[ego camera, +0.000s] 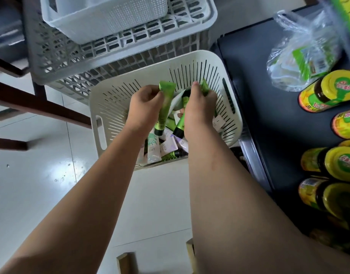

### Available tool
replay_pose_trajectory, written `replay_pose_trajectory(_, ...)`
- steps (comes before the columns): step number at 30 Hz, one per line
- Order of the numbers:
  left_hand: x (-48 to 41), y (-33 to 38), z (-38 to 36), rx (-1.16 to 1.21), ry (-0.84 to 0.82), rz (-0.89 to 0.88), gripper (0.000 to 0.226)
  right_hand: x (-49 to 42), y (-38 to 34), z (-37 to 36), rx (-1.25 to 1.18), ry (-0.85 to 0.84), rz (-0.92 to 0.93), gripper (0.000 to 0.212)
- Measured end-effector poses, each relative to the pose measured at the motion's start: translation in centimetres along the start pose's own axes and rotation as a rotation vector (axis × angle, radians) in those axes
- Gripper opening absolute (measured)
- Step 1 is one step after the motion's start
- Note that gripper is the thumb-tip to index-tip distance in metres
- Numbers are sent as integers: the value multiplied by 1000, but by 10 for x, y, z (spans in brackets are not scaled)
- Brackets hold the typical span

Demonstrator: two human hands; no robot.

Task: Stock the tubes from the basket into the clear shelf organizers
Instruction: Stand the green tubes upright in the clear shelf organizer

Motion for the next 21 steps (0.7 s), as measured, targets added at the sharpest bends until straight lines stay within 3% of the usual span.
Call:
replay_pose_trajectory(6, 19, 48, 22, -46, -89, -84, 15, 31, -38, 31, 429, -60, 207, 22)
replay_pose_trajectory(11, 44, 110, 29, 106, -133, -183, 4, 69, -96, 70, 441, -23, 360, 21)
replay_pose_trajectory(15, 68, 171, 28, 187, -182, -302, 8, 109, -139, 104, 361, -11, 498, 37)
replay_pose_trajectory(19, 107, 234, 25, 301, -289, -432, 17, 182, -176, 156, 339, 68, 720, 5)
replay_pose_trajectory(21, 128, 264, 21, 342, -343, -491, 19, 220, -188, 184, 328, 113, 830, 3)
Point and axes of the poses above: each hand's wrist, its own x-axis away from the middle knuckle, its own z-axis out of the back of the hand, y = z × x, the point moved 2 cm from there along -x, towards the middle knuckle, and after that the axes turned 6 degrees about -z, right-handed, at the moved point
